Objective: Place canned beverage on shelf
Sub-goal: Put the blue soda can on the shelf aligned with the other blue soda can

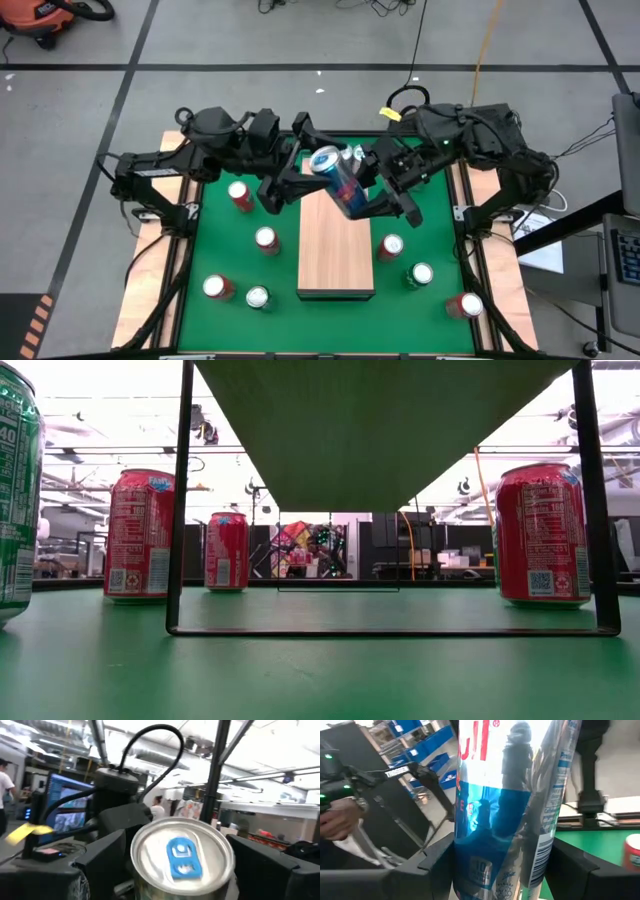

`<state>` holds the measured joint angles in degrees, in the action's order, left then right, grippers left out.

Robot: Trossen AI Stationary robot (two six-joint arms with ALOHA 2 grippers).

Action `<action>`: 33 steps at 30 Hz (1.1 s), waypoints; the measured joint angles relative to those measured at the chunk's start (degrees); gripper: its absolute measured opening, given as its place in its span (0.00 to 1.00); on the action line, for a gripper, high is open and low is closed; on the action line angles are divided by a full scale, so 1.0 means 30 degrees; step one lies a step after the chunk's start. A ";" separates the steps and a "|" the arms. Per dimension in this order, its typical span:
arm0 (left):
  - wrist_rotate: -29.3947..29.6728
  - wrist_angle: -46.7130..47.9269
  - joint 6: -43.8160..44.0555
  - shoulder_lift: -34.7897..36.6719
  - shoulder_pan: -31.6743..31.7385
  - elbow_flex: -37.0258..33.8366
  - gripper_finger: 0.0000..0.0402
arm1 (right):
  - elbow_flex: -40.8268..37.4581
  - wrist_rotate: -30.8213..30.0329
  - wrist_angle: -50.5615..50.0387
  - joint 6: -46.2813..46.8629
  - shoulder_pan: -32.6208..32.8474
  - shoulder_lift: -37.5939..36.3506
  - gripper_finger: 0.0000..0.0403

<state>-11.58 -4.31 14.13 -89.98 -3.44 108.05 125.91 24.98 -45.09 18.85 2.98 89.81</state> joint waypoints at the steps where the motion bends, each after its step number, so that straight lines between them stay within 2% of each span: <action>1: -0.0250 -0.0001 0.0022 -0.0005 0.0000 0.0000 0.86 | 0.0000 0.0255 0.0279 0.0007 -0.0006 0.0046 0.58; 15: -0.2102 0.0174 -0.0168 0.0016 -0.0015 0.0000 0.67 | -0.0007 0.0755 0.0527 -0.0080 -0.0014 0.0207 0.59; 22: -0.2350 0.0233 -0.0474 0.0016 0.0007 0.0000 0.57 | -0.0007 0.0603 0.0546 -0.0027 -0.0006 0.0207 0.59; 33: -0.2281 0.0508 -0.0464 0.0024 0.0052 -0.0022 0.55 | 0.0015 -0.0972 -0.0776 0.0612 0.0023 0.0144 0.71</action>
<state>-18.43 -2.78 12.74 -89.91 -3.29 107.98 125.95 22.07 -47.42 20.69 3.05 90.24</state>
